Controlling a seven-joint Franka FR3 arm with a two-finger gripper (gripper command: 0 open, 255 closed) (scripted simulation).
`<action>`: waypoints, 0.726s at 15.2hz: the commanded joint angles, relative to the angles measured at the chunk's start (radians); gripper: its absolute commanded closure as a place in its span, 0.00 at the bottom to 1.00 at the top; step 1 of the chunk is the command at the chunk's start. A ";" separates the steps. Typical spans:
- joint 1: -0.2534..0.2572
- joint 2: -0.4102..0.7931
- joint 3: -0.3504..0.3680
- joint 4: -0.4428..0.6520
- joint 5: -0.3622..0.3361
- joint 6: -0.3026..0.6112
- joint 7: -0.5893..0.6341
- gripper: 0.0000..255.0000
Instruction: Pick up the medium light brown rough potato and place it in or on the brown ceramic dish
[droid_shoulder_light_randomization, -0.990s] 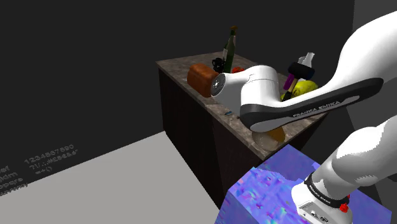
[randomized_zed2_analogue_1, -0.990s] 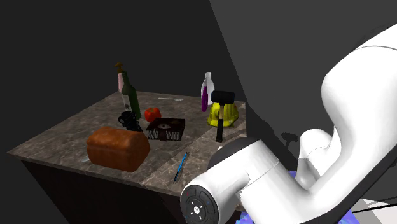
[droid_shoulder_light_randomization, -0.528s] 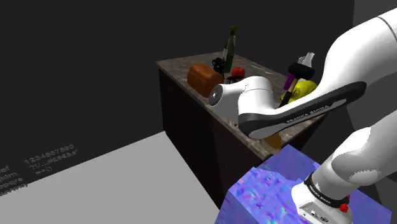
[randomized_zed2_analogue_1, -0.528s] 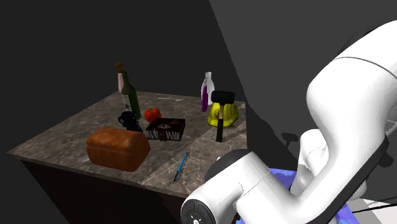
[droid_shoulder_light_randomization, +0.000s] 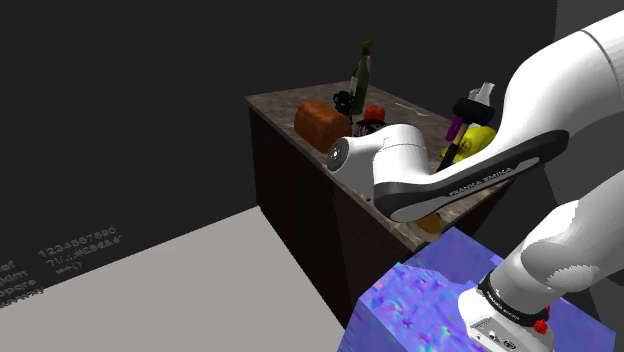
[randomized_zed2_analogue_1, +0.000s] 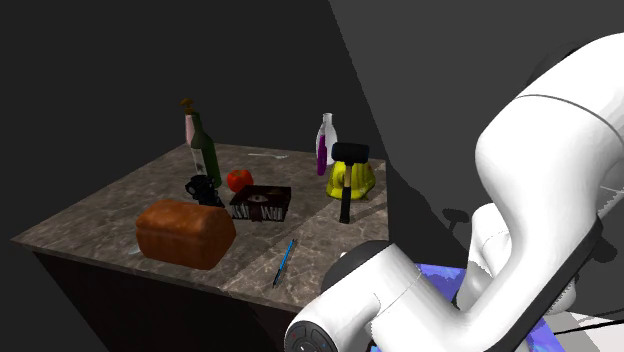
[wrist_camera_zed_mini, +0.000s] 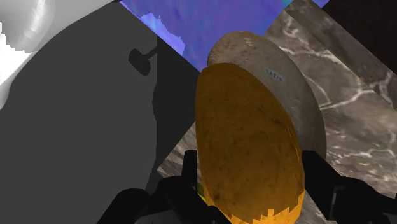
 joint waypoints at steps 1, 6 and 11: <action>-0.001 0.002 -0.001 -0.007 0.002 0.001 0.000 1.00; 0.000 -0.002 -0.001 -0.011 0.005 0.002 -0.001 0.00; 0.012 0.065 0.036 0.140 0.013 -0.117 0.024 0.00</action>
